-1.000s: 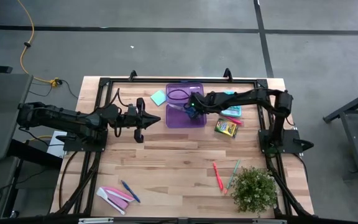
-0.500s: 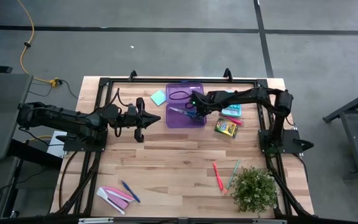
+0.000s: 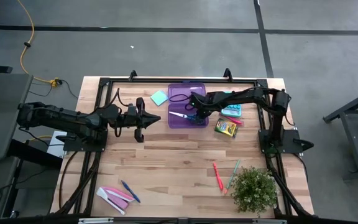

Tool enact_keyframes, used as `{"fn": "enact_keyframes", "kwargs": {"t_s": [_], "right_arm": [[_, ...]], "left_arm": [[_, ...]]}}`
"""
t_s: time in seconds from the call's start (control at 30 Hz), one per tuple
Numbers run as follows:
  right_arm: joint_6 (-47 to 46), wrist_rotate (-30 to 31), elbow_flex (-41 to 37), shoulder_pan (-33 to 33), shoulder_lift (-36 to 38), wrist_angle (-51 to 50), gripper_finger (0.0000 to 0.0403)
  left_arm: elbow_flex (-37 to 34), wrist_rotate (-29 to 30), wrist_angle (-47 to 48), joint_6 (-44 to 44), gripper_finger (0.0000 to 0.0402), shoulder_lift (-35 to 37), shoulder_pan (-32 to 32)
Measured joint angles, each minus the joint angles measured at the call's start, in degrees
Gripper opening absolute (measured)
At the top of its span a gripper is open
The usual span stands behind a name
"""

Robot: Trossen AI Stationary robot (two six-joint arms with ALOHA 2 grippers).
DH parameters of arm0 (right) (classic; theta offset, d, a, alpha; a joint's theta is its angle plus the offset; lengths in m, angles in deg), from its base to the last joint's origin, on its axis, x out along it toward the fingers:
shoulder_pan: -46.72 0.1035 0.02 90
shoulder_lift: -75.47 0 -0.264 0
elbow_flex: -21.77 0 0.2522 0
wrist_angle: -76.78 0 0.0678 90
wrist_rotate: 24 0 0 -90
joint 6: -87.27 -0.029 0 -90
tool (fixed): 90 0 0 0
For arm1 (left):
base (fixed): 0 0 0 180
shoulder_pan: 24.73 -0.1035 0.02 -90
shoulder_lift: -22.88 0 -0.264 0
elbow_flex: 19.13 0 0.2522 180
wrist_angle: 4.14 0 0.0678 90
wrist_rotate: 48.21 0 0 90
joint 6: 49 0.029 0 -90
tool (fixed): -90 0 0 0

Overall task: Pack school essentials
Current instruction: Put the blue scissors into the violet supply box

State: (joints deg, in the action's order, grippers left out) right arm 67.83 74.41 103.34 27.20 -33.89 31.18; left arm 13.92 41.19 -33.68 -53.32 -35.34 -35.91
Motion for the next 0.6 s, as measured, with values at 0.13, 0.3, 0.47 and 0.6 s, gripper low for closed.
{"fn": "enact_keyframes", "kwargs": {"t_s": [0.13,0.3,0.47,0.6], "right_arm": [[-1.08,0.52,0.00,0.00,0.02,0.06,0.0000],[-1.29,1.88,-0.02,-0.02,0.02,1.34,0.0025],[-1.30,1.61,-0.02,0.00,0.01,1.98,0.0064],[-1.19,2.57,-0.02,0.00,0.02,2.31,0.0101]], "left_arm": [[0.02,0.00,-0.01,0.00,0.0001,0.00,0.00],[0.01,0.00,-0.01,-0.01,0.0001,0.00,0.00],[0.02,0.00,0.10,0.00,0.0001,0.00,0.00],[0.02,0.00,0.16,0.00,0.0000,0.00,0.00]]}}
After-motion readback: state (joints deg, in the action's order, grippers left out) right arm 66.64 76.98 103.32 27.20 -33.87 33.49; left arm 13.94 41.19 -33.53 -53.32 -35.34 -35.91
